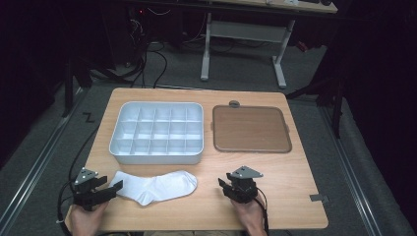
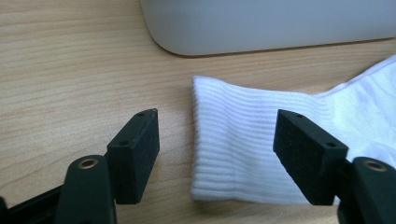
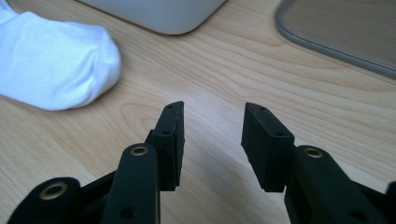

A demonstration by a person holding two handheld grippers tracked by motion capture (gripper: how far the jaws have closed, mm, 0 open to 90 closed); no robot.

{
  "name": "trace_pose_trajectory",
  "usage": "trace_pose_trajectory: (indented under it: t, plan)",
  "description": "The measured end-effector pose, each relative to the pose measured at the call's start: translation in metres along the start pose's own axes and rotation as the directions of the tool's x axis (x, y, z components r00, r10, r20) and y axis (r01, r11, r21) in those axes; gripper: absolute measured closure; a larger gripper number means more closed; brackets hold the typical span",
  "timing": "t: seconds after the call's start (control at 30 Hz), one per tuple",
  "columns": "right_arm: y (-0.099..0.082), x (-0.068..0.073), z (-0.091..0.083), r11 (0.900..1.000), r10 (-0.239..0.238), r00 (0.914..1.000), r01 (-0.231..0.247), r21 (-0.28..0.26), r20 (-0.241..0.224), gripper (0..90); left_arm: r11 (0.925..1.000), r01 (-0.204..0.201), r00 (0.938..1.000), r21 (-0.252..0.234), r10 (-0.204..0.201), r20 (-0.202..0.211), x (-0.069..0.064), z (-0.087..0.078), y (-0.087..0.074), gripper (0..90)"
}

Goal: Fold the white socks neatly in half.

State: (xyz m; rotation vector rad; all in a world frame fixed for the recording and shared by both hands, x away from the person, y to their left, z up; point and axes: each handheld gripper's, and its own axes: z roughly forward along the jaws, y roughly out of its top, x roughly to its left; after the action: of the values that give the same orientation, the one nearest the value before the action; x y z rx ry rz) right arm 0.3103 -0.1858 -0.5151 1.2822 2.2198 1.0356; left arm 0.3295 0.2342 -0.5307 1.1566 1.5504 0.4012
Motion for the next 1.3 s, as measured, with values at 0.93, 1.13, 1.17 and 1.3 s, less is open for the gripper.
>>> trace_pose_trajectory:
  t: [0.93,1.13,1.17,1.3]
  plan:
    - [0.019,0.053,0.038,0.9949,-0.093,0.9862,0.097,0.026,-0.137,58.8,0.9987,-0.036,0.9993,0.035,0.036,0.005,-0.008,0.005,-0.014,37.5]
    - [0.023,0.056,0.046,0.9966,-0.074,0.9872,0.078,0.026,-0.142,58.8,0.9969,-0.066,0.9977,0.043,0.067,-0.012,-0.009,0.005,-0.015,41.9]
    - [0.024,0.057,0.048,0.9969,-0.067,0.9878,0.072,0.031,-0.14,59.1,0.9966,-0.069,0.9974,0.045,0.07,-0.016,-0.01,0.006,-0.015,43.2]
    - [0.028,0.063,0.056,0.9956,-0.069,0.9885,0.077,0.054,-0.135,63.6,0.995,-0.088,0.9958,0.048,0.089,-0.023,-0.009,0.006,-0.014,47.9]
